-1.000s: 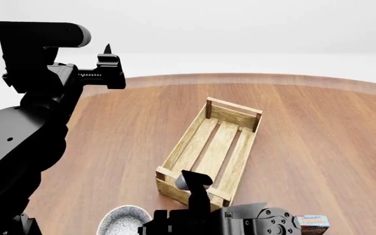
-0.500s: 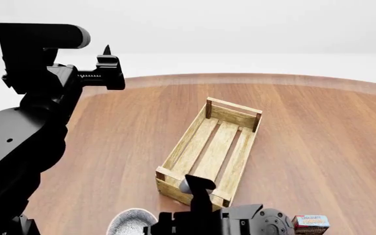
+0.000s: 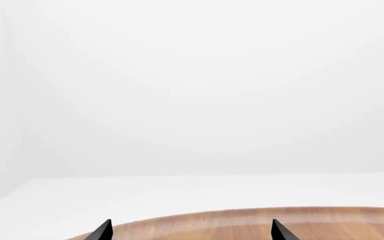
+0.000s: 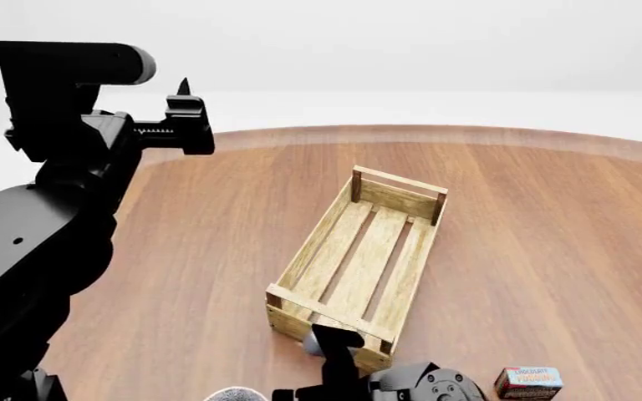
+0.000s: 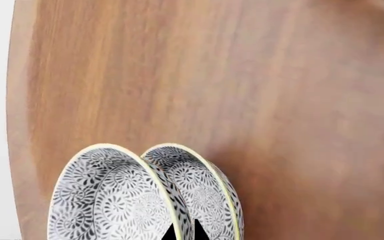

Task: Stack the right bowl on the left bowl and place them in the tray.

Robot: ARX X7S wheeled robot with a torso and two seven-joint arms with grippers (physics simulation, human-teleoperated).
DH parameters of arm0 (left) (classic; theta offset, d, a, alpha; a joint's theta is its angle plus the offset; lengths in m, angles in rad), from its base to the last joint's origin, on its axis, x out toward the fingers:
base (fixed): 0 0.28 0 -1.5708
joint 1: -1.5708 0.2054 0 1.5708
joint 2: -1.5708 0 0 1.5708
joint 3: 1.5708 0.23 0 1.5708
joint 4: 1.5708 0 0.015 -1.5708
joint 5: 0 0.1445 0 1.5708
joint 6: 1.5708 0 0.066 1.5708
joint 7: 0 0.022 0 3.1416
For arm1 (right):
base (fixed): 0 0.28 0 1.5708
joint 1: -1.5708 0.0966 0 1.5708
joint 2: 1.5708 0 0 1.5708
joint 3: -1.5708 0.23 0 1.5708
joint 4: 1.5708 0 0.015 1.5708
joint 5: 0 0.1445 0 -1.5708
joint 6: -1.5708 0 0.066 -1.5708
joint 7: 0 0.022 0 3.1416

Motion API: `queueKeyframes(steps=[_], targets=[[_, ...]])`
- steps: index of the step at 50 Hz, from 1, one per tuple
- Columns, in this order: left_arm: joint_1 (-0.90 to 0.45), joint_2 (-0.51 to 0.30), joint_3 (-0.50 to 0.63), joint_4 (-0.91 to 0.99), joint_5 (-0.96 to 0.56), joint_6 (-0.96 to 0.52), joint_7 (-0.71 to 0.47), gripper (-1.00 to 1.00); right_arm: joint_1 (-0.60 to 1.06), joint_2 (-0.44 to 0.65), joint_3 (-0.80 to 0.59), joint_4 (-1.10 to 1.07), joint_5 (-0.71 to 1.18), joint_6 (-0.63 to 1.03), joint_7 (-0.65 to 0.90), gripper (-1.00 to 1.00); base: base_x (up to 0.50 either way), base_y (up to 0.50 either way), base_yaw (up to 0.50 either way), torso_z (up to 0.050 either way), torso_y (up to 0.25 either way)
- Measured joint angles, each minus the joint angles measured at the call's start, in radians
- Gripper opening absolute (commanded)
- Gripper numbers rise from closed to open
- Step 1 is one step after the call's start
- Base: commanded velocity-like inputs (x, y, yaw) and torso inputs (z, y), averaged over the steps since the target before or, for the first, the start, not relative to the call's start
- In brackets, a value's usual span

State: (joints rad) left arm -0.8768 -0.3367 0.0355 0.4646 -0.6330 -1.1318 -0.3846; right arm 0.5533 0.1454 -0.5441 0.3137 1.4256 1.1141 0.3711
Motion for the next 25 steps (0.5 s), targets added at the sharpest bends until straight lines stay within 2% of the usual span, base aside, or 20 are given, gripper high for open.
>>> queueKeyframes(steps=[8,9,25], targets=[[0.002,-0.002,0.002,0.001,-0.002,0.002,-0.002,1.00,0.001,0.002,-0.013,0.007,-0.009,-0.010,-0.020,-1.00,0.00,0.00,0.00,0.000,0.000],[0.003,-0.003,0.002,0.000,-0.002,0.003,-0.002,1.00,0.001,0.002,-0.015,0.005,-0.013,-0.013,-0.024,1.00,0.00,0.00,0.00,0.000,0.000],[0.010,-0.008,0.008,-0.003,-0.004,0.012,-0.004,1.00,0.005,0.012,-0.043,-0.036,-0.026,-0.039,-0.079,1.00,0.00,0.00,0.00,0.000,0.000]])
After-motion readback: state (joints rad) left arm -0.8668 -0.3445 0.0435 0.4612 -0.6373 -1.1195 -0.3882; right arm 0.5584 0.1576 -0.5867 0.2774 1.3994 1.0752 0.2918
